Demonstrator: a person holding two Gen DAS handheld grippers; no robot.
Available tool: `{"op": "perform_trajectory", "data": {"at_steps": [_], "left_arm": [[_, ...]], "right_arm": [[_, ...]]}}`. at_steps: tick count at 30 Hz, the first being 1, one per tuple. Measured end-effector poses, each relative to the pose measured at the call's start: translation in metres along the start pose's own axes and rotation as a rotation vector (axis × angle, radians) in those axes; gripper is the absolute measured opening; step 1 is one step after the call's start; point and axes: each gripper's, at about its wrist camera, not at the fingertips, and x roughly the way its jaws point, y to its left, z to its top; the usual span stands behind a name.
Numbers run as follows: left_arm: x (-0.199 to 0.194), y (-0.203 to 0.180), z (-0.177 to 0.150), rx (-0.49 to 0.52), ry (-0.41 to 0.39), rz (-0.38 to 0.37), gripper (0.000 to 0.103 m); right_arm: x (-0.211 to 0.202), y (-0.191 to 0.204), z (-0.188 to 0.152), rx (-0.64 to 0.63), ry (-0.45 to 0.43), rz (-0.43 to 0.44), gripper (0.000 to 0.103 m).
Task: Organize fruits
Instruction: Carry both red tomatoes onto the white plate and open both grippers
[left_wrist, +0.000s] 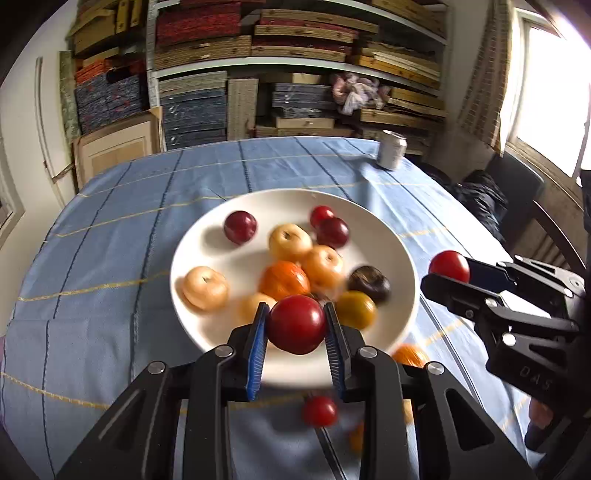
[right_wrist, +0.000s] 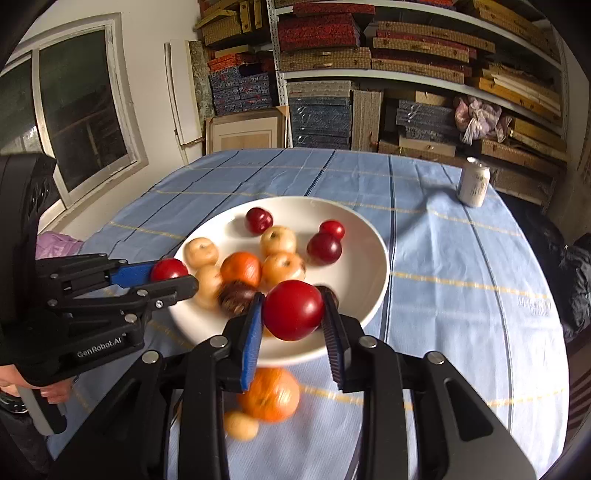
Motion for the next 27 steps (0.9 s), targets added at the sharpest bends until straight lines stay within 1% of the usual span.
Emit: {"op": "perform_trajectory", "data": {"at_steps": [1,2,4,7,11,14,17,19,20,21,22,23,24,25,27], "left_arm": [[0.004,0.003,0.006,-0.004,0.001,0.009,0.03],[0.007,0.007,0.01,-0.012,0.002,0.014,0.03],[0.012,0.012,0.015,-0.024,0.009,0.016,0.03],[0.017,0.019,0.02,-0.05,0.008,0.014,0.03],[0.02,0.026,0.025,-0.1,-0.012,-0.019,0.03],[0.023,0.027,0.028,-0.078,-0.008,0.007,0.03],[0.027,0.031,0.029,-0.088,0.0,-0.002,0.03],[0.029,0.033,0.028,-0.085,0.009,0.015,0.03],[0.029,0.033,0.027,-0.079,0.011,0.027,0.034],[0.029,0.033,0.027,-0.074,0.007,0.045,0.054],[0.028,0.033,0.028,-0.075,-0.004,0.058,0.077],[0.026,0.034,0.028,-0.081,-0.028,0.077,0.083],[0.025,0.035,0.028,-0.084,-0.043,0.096,0.09],[0.025,0.035,0.028,-0.08,-0.041,0.109,0.094],[0.027,0.035,0.028,-0.069,-0.025,0.123,0.097]], "right_arm": [[0.007,-0.003,0.006,0.017,0.009,0.023,0.03],[0.013,-0.005,0.01,0.025,0.012,0.024,0.03],[0.023,-0.006,0.019,0.016,0.008,-0.006,0.03],[0.033,-0.01,0.024,0.023,0.019,0.001,0.03],[0.046,-0.013,0.029,0.025,0.027,-0.005,0.03],[0.053,-0.014,0.031,0.014,0.039,-0.005,0.03],[0.058,-0.016,0.032,0.01,0.045,-0.009,0.03],[0.058,-0.018,0.032,0.019,0.037,-0.005,0.031],[0.058,-0.018,0.031,0.015,0.034,-0.008,0.041],[0.057,-0.018,0.03,0.011,0.024,-0.013,0.066],[0.055,-0.018,0.029,0.012,0.01,-0.022,0.08],[0.053,-0.018,0.028,0.014,-0.012,-0.032,0.092],[0.05,-0.019,0.028,0.018,-0.029,-0.035,0.093],[0.049,-0.019,0.029,0.02,-0.031,-0.037,0.094],[0.048,-0.022,0.03,0.034,-0.034,-0.046,0.096]]}}
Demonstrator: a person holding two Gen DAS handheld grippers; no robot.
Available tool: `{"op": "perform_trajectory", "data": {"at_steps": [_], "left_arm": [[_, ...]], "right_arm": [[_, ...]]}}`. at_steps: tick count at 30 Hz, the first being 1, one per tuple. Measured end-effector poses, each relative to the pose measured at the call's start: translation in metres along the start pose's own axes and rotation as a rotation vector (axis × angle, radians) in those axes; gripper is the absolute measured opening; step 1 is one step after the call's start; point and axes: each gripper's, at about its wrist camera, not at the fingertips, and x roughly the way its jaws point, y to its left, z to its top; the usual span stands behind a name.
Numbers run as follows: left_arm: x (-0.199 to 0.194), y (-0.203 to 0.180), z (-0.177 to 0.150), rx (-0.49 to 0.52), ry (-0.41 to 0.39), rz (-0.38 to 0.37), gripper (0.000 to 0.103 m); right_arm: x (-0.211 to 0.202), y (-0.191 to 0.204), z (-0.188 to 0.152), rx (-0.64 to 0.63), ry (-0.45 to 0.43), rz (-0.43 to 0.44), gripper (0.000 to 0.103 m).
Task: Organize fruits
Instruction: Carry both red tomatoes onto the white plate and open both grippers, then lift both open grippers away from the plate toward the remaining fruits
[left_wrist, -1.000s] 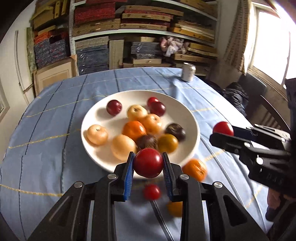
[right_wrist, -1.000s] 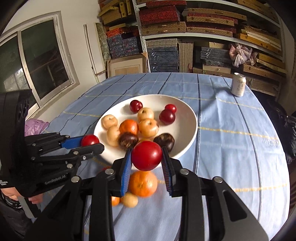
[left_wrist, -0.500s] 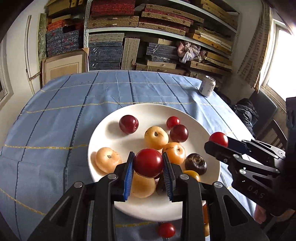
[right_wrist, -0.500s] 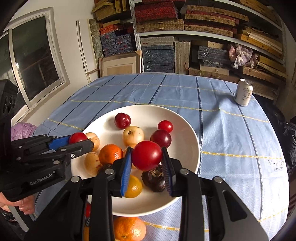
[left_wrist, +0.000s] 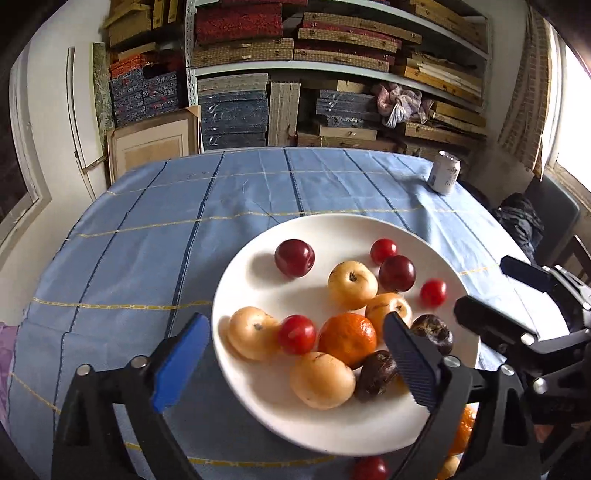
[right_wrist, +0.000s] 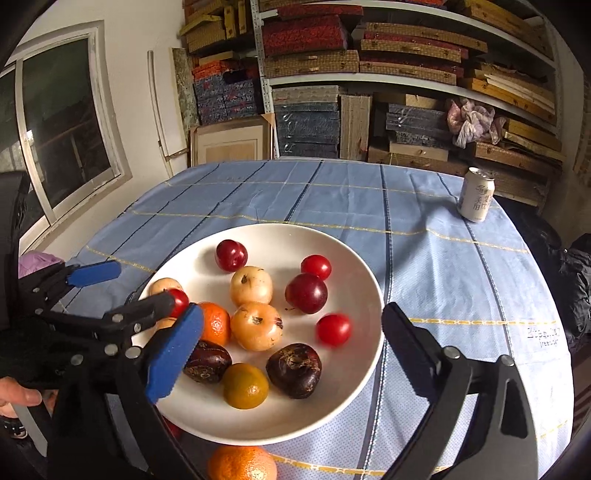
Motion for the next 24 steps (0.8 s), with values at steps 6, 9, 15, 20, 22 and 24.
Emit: {"op": "perform_trajectory", "data": {"at_steps": [6,9,15,20,22,24], "left_arm": [[0.009,-0.008,-0.004,0.038,0.037,0.036,0.097],[0.009,-0.013,-0.006,0.067,0.041,0.015,0.097],[0.008,-0.022,-0.008,0.096,0.039,0.009,0.097],[0.01,-0.021,-0.008,0.084,0.053,-0.009,0.097],[0.01,-0.021,-0.008,0.086,0.057,-0.003,0.097],[0.009,-0.021,-0.008,0.086,0.056,0.008,0.097]], "right_arm": [[-0.001,-0.002,0.0,0.012,0.005,-0.015,0.098],[-0.002,-0.001,0.001,0.006,0.001,-0.017,0.098],[-0.002,-0.002,0.0,0.01,0.005,-0.014,0.098],[-0.003,-0.003,0.001,0.012,0.001,-0.027,0.098],[-0.005,-0.004,0.001,0.018,0.0,-0.021,0.098],[-0.006,-0.003,0.001,0.026,0.0,-0.018,0.098]]}}
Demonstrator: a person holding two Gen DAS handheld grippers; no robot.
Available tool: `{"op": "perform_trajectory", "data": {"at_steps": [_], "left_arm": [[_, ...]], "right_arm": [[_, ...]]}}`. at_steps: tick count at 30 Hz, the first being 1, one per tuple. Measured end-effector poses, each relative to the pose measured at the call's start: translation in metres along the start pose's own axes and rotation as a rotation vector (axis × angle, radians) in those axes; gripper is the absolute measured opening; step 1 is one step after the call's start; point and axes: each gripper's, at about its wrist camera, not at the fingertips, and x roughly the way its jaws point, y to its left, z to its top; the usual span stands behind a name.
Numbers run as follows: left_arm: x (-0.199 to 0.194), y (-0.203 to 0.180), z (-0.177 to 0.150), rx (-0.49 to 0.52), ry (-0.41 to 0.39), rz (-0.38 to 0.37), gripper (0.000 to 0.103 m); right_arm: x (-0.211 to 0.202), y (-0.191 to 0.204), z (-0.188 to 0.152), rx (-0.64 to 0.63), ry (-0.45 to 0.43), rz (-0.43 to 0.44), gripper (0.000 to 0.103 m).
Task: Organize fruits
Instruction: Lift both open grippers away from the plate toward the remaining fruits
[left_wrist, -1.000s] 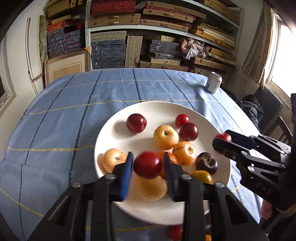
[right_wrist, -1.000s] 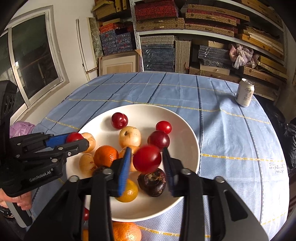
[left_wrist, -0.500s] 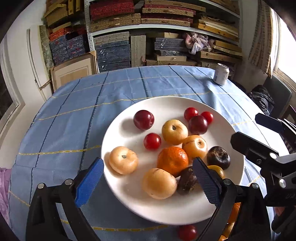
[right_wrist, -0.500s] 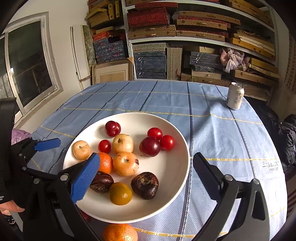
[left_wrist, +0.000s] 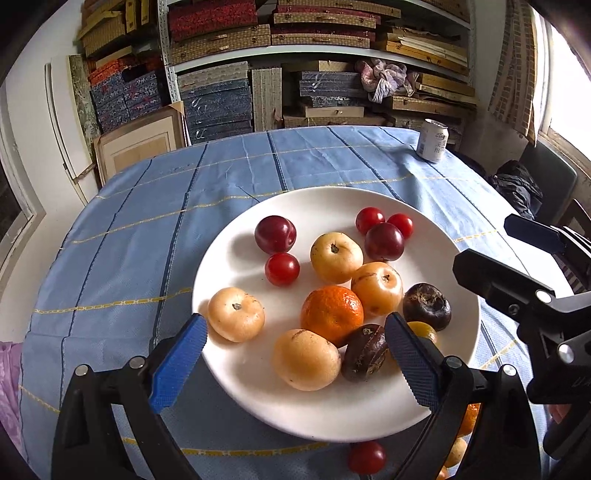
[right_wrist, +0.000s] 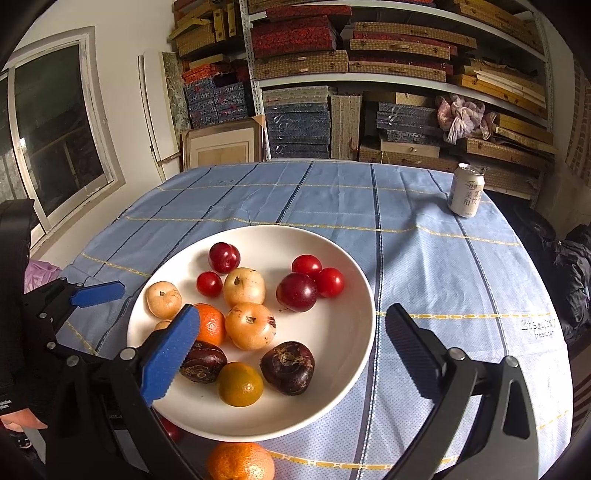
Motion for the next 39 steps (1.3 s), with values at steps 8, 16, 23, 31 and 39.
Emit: {"op": "perform_trajectory", "data": {"at_steps": [8,16,23,31,39], "left_arm": [[-0.017,-0.004,-0.018,-0.008,-0.01,-0.012,0.097],[-0.055,-0.011,-0.055,-0.055,-0.049,0.013,0.097],[-0.099,-0.032,-0.115,-0.054,-0.057,-0.03,0.097],[-0.129,-0.067,-0.174,-0.009,-0.06,-0.033,0.097],[-0.121,-0.069,-0.188,-0.017,-0.012,-0.028,0.097]], "right_arm": [[-0.015,0.02,-0.014,-0.049,-0.005,-0.02,0.098],[-0.052,0.028,-0.045,-0.013,0.018,-0.02,0.098],[-0.094,0.043,-0.099,-0.004,0.036,-0.007,0.098],[-0.096,0.076,-0.135,-0.094,0.119,0.045,0.098],[-0.084,0.082,-0.136,-0.082,0.151,0.061,0.098]]}}
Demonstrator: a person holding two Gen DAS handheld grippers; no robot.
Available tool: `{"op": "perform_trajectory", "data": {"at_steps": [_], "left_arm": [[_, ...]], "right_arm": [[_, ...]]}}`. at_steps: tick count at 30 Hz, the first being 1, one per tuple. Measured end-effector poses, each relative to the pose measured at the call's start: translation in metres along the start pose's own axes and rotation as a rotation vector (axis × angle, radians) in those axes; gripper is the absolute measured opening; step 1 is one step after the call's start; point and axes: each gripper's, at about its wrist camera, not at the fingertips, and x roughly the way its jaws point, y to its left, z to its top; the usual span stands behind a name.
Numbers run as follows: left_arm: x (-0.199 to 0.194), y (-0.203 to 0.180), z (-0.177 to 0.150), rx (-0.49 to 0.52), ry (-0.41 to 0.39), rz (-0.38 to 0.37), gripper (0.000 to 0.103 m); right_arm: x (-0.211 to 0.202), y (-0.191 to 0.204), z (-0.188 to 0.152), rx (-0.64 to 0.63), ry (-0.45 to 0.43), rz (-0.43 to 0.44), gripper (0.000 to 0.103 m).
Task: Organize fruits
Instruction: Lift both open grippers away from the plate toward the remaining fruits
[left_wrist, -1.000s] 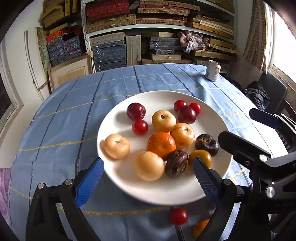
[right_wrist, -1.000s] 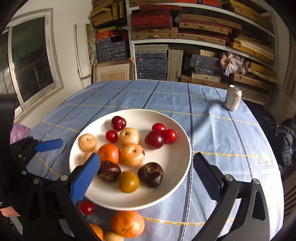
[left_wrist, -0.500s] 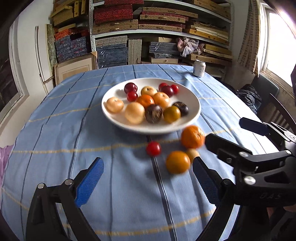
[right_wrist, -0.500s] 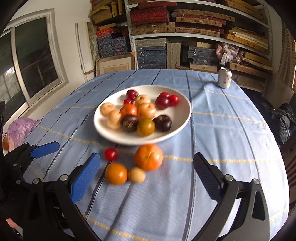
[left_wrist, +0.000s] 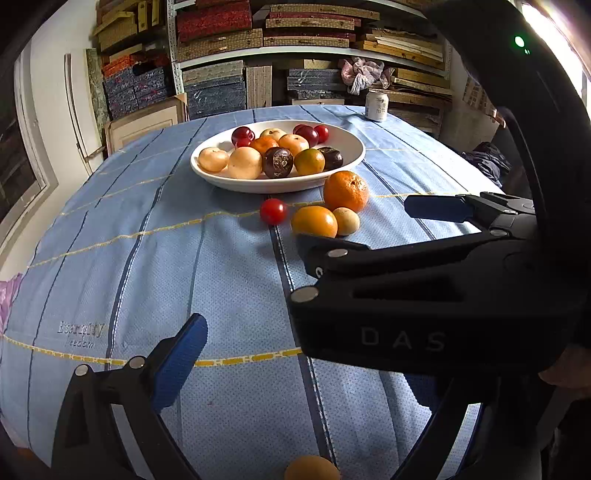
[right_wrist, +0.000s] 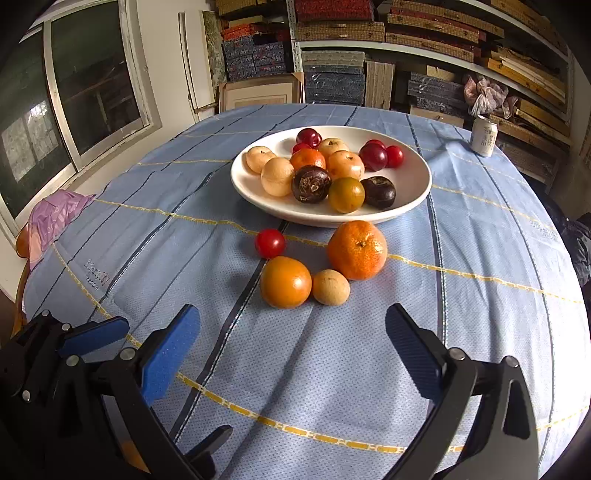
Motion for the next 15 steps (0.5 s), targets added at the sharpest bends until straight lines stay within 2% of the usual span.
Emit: {"op": "perform_trajectory", "data": {"at_steps": [4,10,15], "left_arm": [[0.001,0.003,-0.003,-0.002,0.002,0.002,0.097],[0.011,0.014,-0.014,-0.057,0.035,0.088,0.097],[0.009,0.011,-0.027,-0.041,0.051,0.075,0.097]], "right_arm": [[0.0,-0.004,-0.001,0.007,-0.005,-0.011,0.098],[-0.016,-0.016,-0.021,0.063,-0.048,-0.081,0.098],[-0.011,-0.021,-0.026,0.05,-0.035,-0.143,0.098]]}}
